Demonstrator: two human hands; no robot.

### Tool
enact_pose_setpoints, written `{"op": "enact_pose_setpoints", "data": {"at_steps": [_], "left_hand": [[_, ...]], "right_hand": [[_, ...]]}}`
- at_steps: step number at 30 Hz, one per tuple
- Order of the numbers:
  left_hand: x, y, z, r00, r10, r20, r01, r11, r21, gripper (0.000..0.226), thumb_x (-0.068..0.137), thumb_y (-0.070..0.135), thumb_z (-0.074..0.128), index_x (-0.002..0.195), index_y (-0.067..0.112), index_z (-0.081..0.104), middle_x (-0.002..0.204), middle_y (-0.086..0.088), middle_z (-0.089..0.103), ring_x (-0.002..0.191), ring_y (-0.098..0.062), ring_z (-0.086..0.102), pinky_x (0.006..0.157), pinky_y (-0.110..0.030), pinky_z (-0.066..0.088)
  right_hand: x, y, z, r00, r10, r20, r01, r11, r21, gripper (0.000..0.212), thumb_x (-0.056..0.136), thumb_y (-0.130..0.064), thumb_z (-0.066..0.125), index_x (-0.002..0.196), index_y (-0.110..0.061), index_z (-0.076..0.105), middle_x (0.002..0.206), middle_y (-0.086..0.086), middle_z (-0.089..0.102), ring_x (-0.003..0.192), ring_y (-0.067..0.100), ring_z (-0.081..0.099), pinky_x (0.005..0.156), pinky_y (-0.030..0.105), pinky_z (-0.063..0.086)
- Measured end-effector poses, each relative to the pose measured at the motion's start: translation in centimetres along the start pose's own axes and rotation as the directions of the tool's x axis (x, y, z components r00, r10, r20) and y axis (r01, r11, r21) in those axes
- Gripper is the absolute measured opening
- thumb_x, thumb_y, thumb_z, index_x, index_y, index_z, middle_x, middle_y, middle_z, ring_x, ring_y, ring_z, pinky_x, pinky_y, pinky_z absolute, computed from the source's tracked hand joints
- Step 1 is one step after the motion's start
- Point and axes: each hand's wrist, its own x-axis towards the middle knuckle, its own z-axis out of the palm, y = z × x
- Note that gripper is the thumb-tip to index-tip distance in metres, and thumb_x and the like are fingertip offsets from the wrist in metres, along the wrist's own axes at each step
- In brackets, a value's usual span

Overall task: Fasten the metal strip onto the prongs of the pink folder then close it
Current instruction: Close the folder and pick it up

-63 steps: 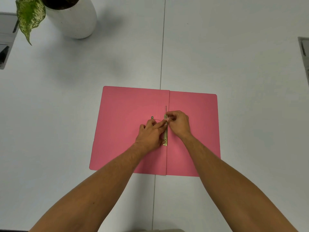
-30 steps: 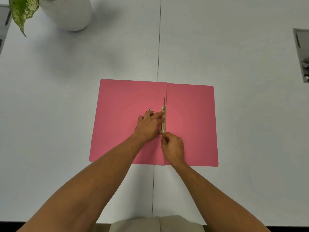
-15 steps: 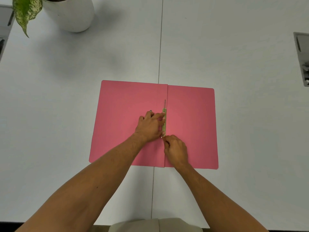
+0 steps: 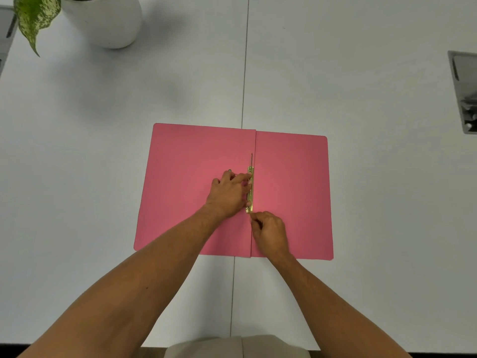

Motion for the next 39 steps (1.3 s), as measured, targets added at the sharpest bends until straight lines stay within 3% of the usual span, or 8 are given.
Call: {"op": "enact_pose_setpoints", "data": {"at_steps": [6,13,19,25,27,30,35,39], "left_hand": [[0.1,0.1,0.2,1.000,-0.007,-0.006,0.007,1.000,0.018,0.057,0.087,0.043,0.058,0.140,0.027,0.044,0.153,0.010,0.031,0.130,-0.028,0.030,0.094,-0.048,0.038],[0.0,0.1,0.4,1.000,-0.004,-0.014,0.004,0.999,0.034,0.056,0.088,0.042,0.058,0.141,0.028,0.043,0.154,0.011,0.028,0.131,-0.029,0.030,0.093,-0.048,0.038],[-0.3,0.0,0.6,1.000,0.023,-0.019,-0.023,0.999,0.025,0.057,0.090,0.042,0.056,0.142,0.027,0.041,0.157,0.012,0.022,0.134,-0.030,0.027,0.097,-0.050,0.038],[-1.8,-1.5,1.5,0.972,0.040,-0.232,-0.108,0.952,-0.287,0.059,0.083,0.026,0.068,0.138,0.020,0.049,0.153,-0.001,0.037,0.130,-0.032,0.042,0.102,-0.049,0.041],[-2.8,-2.4,2.1,0.935,-0.067,-0.348,-0.068,0.929,-0.363,0.053,0.082,0.021,0.069,0.133,0.015,0.054,0.148,-0.005,0.045,0.126,-0.032,0.048,0.102,-0.048,0.042],[-4.7,-3.9,2.5,0.821,-0.386,-0.420,0.153,0.858,-0.490,0.052,0.082,0.023,0.066,0.132,0.017,0.055,0.142,-0.007,0.050,0.126,-0.030,0.047,0.105,-0.047,0.039],[-7.6,-6.3,2.7,0.508,-0.839,-0.195,0.586,0.503,-0.635,0.070,0.075,0.044,0.070,0.134,0.014,0.045,0.145,-0.014,0.039,0.132,-0.037,0.034,0.107,-0.053,0.030],[-8.9,-7.9,3.1,0.427,-0.902,-0.058,0.692,0.367,-0.622,0.104,0.061,0.062,0.075,0.140,0.011,0.031,0.151,-0.014,0.029,0.139,-0.036,0.024,0.109,-0.056,0.024]], "right_hand": [[-0.8,-0.4,0.6,1.000,0.022,-0.006,-0.022,1.000,0.002,0.022,0.091,-0.006,0.055,0.106,-0.005,0.070,0.083,0.011,0.069,0.069,0.020,0.059,0.067,0.037,0.055],[-1.4,-1.5,1.5,0.999,0.000,0.033,0.002,0.996,-0.084,0.027,0.094,-0.009,0.047,0.112,-0.004,0.066,0.091,0.016,0.068,0.078,0.032,0.062,0.067,0.040,0.053],[-1.8,-1.1,1.0,1.000,0.017,0.014,-0.016,0.998,-0.063,0.029,0.094,-0.017,0.050,0.118,-0.014,0.065,0.093,0.009,0.066,0.080,0.025,0.061,0.068,0.039,0.053],[-2.0,0.1,0.1,0.998,-0.062,0.005,0.063,0.997,-0.035,0.033,0.093,-0.016,0.054,0.126,-0.012,0.059,0.107,0.005,0.062,0.100,0.020,0.053,0.083,0.029,0.047],[-2.0,0.2,-0.1,0.998,-0.066,0.016,0.066,0.997,-0.030,0.037,0.093,-0.016,0.055,0.130,-0.011,0.055,0.114,0.006,0.060,0.107,0.020,0.050,0.089,0.024,0.040],[-1.8,0.0,-0.2,0.999,-0.019,0.033,0.019,1.000,0.021,0.041,0.093,-0.014,0.055,0.134,-0.010,0.051,0.118,0.006,0.059,0.110,0.019,0.051,0.095,0.025,0.043],[-1.5,-0.3,-0.8,1.000,0.021,0.014,-0.022,0.997,0.069,0.045,0.092,-0.006,0.053,0.137,-0.013,0.048,0.116,0.006,0.059,0.103,0.017,0.055,0.094,0.028,0.048],[-1.5,-0.1,-1.0,0.995,-0.089,0.052,0.095,0.988,-0.123,0.043,0.091,0.000,0.053,0.133,-0.007,0.051,0.120,0.012,0.062,0.110,0.027,0.052,0.096,0.035,0.048]]}}
